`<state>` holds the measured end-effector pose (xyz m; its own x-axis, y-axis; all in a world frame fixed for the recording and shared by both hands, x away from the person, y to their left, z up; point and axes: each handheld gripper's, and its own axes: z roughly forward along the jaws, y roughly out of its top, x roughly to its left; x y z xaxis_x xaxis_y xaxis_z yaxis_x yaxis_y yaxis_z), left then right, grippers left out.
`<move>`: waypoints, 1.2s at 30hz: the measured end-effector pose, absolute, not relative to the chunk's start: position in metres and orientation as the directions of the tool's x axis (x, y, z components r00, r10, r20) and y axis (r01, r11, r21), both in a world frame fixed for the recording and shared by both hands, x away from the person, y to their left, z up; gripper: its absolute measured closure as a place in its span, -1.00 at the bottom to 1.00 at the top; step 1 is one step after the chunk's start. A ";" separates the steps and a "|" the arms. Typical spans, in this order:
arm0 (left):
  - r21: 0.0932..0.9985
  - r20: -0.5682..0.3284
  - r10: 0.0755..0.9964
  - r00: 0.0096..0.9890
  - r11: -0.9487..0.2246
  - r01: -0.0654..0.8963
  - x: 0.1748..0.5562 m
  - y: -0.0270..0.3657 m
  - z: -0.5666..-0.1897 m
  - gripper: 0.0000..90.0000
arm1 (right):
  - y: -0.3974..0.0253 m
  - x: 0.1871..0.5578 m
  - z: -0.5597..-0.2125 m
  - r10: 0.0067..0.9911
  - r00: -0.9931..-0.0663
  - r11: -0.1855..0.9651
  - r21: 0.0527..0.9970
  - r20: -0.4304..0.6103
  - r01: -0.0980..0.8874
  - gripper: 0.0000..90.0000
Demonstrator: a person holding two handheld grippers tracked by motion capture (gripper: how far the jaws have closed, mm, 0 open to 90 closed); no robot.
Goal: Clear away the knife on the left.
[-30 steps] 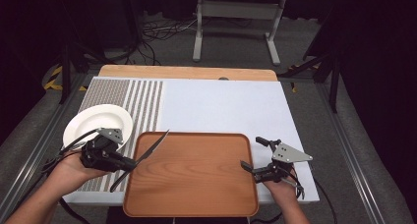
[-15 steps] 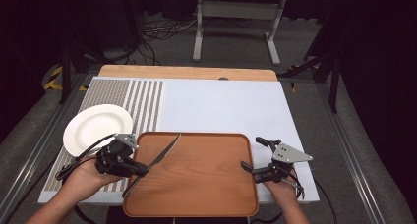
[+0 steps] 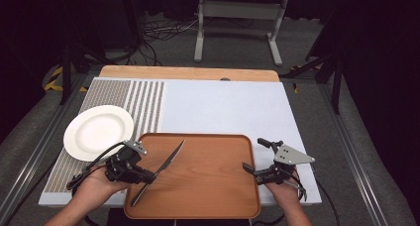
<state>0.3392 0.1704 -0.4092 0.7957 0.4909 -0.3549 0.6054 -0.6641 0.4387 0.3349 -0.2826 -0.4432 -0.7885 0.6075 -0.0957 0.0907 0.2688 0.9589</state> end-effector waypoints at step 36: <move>0.330 -0.372 0.583 0.722 -0.644 0.690 0.341 0.161 -0.439 0.77 | -0.283 0.334 -0.442 0.605 -0.790 0.265 0.961 -0.103 0.078 -0.94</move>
